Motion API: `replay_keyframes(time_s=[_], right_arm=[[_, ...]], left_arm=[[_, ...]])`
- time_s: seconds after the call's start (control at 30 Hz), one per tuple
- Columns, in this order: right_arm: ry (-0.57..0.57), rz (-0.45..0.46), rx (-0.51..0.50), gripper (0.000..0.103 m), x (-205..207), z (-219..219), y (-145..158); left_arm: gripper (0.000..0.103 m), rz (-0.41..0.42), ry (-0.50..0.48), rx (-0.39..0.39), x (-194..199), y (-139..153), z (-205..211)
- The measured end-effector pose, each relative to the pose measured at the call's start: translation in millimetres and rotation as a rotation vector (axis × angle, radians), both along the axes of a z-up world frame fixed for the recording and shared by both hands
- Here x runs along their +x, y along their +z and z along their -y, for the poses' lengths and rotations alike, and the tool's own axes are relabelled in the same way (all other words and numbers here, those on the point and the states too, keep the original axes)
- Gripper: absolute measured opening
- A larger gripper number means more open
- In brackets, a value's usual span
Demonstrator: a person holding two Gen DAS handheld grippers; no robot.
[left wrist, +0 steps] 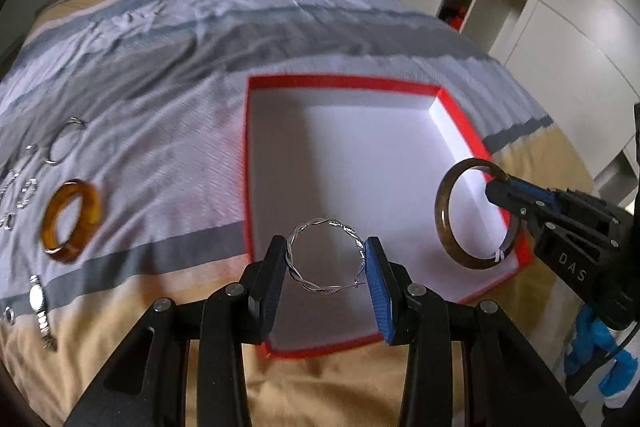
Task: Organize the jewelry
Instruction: 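Carry both bangles to the red box and open both grippers inside it, then withdraw both grippers from the box back toward the jewelry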
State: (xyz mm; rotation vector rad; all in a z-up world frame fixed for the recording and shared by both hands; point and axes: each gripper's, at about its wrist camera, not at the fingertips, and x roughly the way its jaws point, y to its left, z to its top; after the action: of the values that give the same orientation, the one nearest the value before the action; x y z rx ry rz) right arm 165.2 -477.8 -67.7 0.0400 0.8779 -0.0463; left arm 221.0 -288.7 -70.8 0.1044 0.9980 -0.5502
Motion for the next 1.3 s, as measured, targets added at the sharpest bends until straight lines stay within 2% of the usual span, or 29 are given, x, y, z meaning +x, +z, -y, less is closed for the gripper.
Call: replay_keyframes(time_s=[0.2,0.4,0.57,0.63,0.77,0.97,1.07,1.3], right_arm=[[0.094,-0.071,-0.018,0.01,5,-2,-23],[0.157,-0.096,-0.071,0.01,4,-9,-22],[0.156,-0.097,-0.064,0.011,4,-7,-21],[0.162,-0.096,-0.062,0.013,3,-9,-20],[0.187,-0.093,-0.071,0.027,-2,-17,-16],[0.151,-0.056,-0.061,0.035,-13,-11,-1],[0.117,-0.034,-0.048,0.035,-22,-3,11],[0.053,0.002,-0.02,0.035,-58,8,36]], left_arm=[[0.039,-0.01,-0.043,0.036,-1,-20,12],[0.04,-0.02,-0.023,0.085,-3,-29,15],[0.04,-0.037,-0.004,0.089,-4,-29,12],[0.04,-0.04,0.005,0.094,-6,-29,11],[0.04,-0.046,0.017,0.115,-6,-30,13],[0.045,-0.05,0.046,0.102,-6,-26,11],[0.047,-0.034,0.047,0.091,-11,-18,8],[0.052,0.022,0.084,0.047,-40,13,-12]])
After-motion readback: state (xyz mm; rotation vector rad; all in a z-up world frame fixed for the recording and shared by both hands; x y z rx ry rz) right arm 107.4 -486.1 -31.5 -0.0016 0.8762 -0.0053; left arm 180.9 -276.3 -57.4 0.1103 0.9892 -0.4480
